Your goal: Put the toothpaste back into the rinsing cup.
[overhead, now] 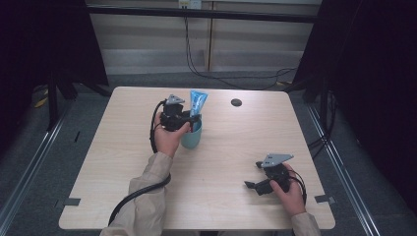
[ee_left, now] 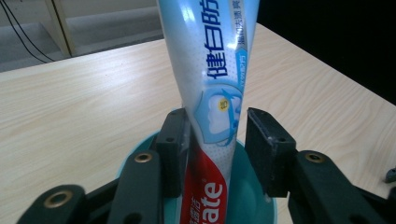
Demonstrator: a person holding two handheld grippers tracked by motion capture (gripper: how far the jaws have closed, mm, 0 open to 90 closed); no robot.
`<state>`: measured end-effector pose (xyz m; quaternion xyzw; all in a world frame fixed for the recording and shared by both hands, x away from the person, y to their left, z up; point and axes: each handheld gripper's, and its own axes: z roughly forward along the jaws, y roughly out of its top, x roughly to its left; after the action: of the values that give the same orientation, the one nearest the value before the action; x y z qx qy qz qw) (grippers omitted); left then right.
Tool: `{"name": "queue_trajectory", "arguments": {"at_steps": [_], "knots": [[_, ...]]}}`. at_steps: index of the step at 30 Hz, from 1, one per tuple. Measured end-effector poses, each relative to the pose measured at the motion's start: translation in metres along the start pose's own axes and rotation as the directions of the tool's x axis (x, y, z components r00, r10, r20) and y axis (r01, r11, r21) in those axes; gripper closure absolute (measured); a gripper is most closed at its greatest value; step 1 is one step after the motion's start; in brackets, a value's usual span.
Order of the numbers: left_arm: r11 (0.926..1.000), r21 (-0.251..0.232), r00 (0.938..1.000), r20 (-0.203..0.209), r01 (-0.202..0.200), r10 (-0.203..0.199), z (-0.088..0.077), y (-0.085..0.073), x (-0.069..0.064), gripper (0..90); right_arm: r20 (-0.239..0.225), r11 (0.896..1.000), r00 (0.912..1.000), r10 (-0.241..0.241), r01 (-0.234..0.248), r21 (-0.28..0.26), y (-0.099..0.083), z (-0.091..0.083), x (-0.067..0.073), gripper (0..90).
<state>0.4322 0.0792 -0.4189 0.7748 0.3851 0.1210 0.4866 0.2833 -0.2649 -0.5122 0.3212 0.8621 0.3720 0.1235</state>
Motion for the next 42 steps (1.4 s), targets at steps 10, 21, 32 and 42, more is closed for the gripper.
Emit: {"name": "queue_trajectory", "arguments": {"at_steps": [10, 21, 32, 42], "knots": [[0.9988, 0.049, 1.0, 0.007, 0.005, -0.005, 0.0009, -0.0002, 0.0032, 44.9, 0.0, 1.0, 1.0, 0.0, 0.0, 0.0, 0.0002, 0.0002, 0.0001, 10.2], [0.9982, 0.06, 0.9999, -0.01, -0.001, 0.002, -0.0008, 0.0033, 0.0033, 33.5, 0.0, 1.0, 1.0, 0.0, 0.0, 0.0, 0.0001, 0.0002, 0.0001, 10.2], [0.9981, 0.061, 0.9998, -0.019, 0.002, -0.001, -0.0049, 0.0057, 0.0051, 22.0, 0.0, 1.0, 1.0, 0.001, -0.001, 0.0, 0.0001, 0.0002, 0.0002, 10.2], [0.9975, 0.071, 0.9997, -0.024, 0.0, 0.002, -0.008, 0.0061, 0.0075, 15.4, 0.0, 1.0, 1.0, 0.001, -0.001, 0.0, 0.0002, 0.0002, 0.0002, 10.2]]}}
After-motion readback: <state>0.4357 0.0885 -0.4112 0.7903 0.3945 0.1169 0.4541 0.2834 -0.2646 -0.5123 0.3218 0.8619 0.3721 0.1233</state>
